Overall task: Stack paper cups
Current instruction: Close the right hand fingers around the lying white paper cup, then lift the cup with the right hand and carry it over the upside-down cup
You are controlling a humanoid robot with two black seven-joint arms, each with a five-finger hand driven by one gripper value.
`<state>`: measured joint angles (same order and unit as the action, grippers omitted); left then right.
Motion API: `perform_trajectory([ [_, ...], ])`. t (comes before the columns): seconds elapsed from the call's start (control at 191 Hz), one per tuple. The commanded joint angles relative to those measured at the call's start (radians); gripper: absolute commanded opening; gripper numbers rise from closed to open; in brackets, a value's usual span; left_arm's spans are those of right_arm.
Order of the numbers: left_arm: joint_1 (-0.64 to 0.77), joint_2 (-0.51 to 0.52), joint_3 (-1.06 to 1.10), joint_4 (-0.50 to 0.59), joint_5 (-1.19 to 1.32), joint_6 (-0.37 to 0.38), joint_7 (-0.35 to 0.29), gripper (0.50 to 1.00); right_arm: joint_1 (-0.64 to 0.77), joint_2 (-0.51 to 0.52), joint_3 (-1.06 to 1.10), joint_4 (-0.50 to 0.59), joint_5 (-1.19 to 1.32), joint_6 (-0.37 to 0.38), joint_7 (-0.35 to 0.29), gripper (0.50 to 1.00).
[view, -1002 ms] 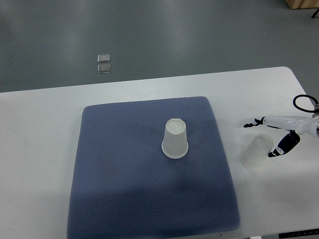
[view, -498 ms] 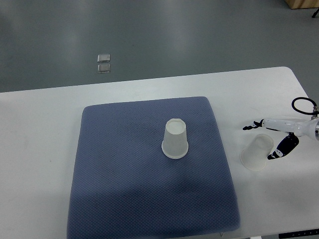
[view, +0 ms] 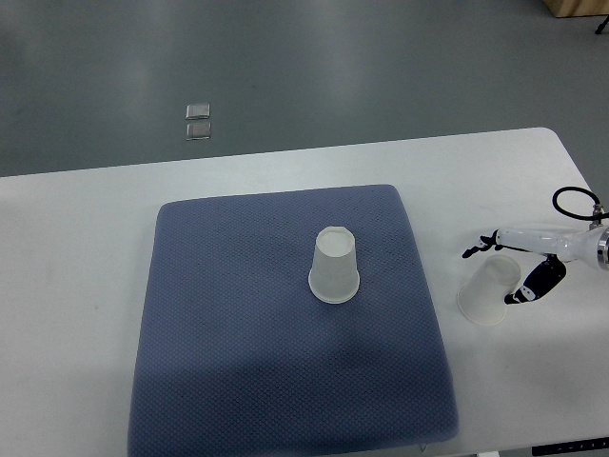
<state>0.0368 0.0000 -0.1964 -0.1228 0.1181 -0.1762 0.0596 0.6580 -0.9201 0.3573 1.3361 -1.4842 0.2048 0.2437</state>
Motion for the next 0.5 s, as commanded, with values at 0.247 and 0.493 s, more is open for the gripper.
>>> perform_trajectory([
  [0.247,0.0,0.0,0.0,0.0,0.0,0.0,0.0,1.0,0.005,0.017,-0.009,-0.002,-0.002,0.001,-0.001,0.762],
  [0.493,0.0,0.0,0.0,0.0,0.0,0.0,0.0,1.0,0.0,0.015,-0.011,-0.002,-0.001,0.022,0.0,0.688],
])
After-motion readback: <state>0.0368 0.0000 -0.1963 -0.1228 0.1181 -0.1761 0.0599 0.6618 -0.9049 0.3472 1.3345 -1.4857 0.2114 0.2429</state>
